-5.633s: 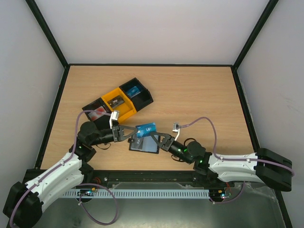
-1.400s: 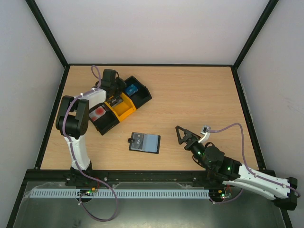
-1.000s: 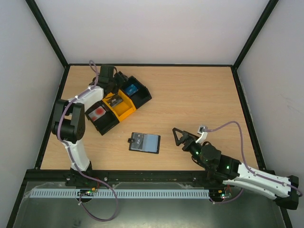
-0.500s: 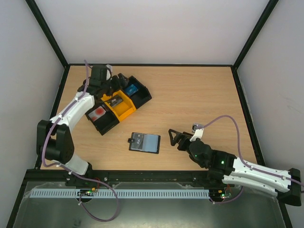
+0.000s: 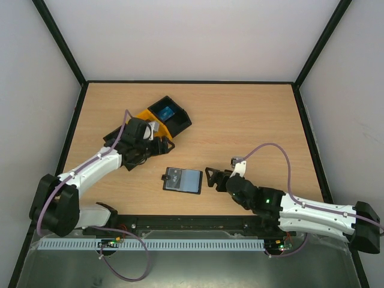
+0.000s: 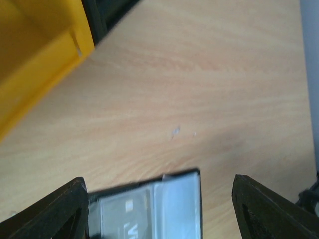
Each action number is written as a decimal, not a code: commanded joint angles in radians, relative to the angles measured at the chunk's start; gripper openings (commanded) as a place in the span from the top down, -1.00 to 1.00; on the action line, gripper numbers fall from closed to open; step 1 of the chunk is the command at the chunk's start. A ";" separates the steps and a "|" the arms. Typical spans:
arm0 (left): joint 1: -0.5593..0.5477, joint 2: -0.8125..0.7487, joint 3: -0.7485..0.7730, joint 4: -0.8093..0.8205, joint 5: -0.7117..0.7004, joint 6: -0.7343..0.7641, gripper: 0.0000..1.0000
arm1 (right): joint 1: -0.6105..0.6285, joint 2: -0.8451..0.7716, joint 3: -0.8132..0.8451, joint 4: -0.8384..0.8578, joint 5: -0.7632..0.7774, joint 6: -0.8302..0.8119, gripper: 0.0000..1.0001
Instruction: Take the credit cards out of the card holder
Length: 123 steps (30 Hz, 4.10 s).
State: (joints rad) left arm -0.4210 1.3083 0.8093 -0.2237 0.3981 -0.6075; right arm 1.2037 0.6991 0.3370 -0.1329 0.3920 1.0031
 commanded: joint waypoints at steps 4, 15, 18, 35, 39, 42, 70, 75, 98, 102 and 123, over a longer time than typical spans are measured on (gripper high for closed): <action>-0.056 -0.078 -0.126 0.007 0.041 0.039 -0.58 | -0.001 0.116 0.006 0.139 -0.034 0.011 -0.72; -0.061 -0.061 -0.301 0.150 0.074 -0.029 -0.48 | -0.004 0.380 0.047 0.304 -0.085 0.005 -0.09; -0.062 -0.059 -0.333 0.186 0.089 -0.037 -0.44 | -0.018 0.455 0.066 0.329 -0.110 -0.010 0.07; -0.063 0.014 -0.444 0.372 0.175 -0.113 -0.35 | -0.037 0.802 0.148 0.619 -0.308 0.043 0.44; -0.062 -0.005 -0.458 0.386 0.185 -0.126 -0.26 | -0.038 0.867 0.175 0.637 -0.336 0.042 0.45; -0.062 -0.017 -0.466 0.388 0.198 -0.134 -0.22 | -0.040 0.893 0.186 0.625 -0.338 0.038 0.46; -0.111 -0.213 -0.431 0.324 0.112 -0.219 -0.36 | -0.041 0.877 0.224 0.600 -0.372 0.049 0.60; -0.111 -0.205 -0.456 0.383 0.163 -0.228 -0.35 | -0.041 0.910 0.221 0.603 -0.367 0.063 0.65; -0.110 -0.063 -0.483 0.525 0.236 -0.271 -0.37 | -0.040 0.945 0.144 0.613 -0.333 0.124 0.73; -0.108 -0.032 -0.486 0.532 0.234 -0.265 -0.37 | -0.040 0.941 0.135 0.607 -0.332 0.128 0.73; -0.100 0.007 -0.477 0.516 0.205 -0.245 -0.43 | -0.039 0.990 0.140 0.627 -0.361 0.129 0.88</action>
State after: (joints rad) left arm -0.5270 1.2953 0.3317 0.2935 0.6022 -0.8722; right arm 1.1687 1.6516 0.4896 0.5266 0.0391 1.1267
